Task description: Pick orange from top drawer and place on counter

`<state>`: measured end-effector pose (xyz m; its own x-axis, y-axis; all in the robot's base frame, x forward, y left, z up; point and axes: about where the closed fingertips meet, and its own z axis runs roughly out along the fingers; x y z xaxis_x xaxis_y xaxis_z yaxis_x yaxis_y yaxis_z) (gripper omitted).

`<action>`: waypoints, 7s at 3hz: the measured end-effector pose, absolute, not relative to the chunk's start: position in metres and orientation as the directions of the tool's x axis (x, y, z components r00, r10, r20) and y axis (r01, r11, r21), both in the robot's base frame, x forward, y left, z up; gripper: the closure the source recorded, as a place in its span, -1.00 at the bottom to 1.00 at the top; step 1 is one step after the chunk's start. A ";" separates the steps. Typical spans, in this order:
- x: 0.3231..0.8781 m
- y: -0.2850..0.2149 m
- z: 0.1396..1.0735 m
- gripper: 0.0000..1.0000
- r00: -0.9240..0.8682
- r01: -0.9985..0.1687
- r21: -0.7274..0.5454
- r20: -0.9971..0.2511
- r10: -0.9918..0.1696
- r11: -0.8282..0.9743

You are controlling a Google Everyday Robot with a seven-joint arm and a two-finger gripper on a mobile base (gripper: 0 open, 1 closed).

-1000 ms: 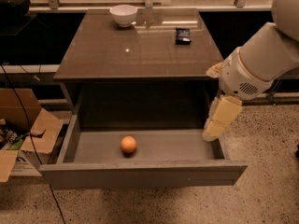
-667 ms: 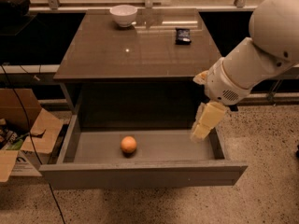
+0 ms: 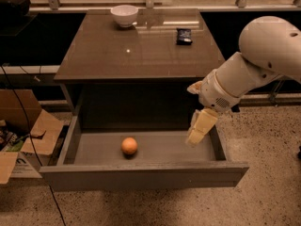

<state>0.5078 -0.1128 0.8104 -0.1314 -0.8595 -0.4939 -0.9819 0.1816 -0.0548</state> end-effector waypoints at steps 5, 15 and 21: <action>0.547 0.002 0.699 -1.00 -0.193 -0.977 0.052 -0.642 -0.742 0.209; 0.606 -0.023 0.795 1.00 -0.084 -0.963 -0.097 -0.777 -0.624 0.250; 0.780 -0.075 0.827 -0.42 -0.163 -0.903 -0.141 -0.760 -0.629 0.405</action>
Offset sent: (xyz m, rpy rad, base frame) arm 0.0172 0.0558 -0.0747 0.1230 0.0739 -0.0391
